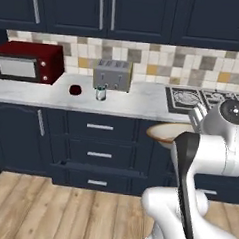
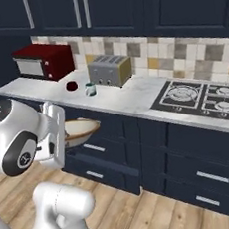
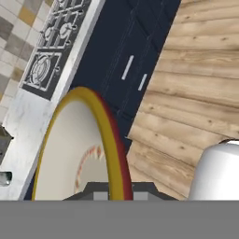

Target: Clear the mugs and bowl far away from the sink.

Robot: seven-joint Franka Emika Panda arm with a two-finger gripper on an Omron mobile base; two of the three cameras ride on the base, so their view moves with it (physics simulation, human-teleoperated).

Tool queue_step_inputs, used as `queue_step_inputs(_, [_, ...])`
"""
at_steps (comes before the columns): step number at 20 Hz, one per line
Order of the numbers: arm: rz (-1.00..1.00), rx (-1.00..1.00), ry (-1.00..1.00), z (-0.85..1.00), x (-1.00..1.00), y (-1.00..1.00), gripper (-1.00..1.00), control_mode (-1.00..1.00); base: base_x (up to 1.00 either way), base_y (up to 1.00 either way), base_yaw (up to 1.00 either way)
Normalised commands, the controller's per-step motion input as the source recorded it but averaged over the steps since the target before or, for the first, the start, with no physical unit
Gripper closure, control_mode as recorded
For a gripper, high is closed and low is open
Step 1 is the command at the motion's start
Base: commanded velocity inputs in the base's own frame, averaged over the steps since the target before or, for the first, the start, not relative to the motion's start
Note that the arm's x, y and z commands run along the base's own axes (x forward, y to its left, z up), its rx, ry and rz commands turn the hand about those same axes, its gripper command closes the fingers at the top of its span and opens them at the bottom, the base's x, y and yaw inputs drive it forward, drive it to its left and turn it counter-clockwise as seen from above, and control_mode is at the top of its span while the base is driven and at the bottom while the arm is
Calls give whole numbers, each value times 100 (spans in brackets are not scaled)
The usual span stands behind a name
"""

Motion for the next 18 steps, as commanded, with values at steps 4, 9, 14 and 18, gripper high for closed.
queue_step_inputs(4, [0,0,0,0,0,0,100,100,100,9,-25])
queue_step_inputs(9, [0,0,0,0,0,0,100,100,100,2,-23])
queue_step_inputs(14, [0,0,0,0,0,0,100,100,84,22,-19])
queue_step_inputs(18, [0,0,0,0,0,0,100,100,65,41,-8])
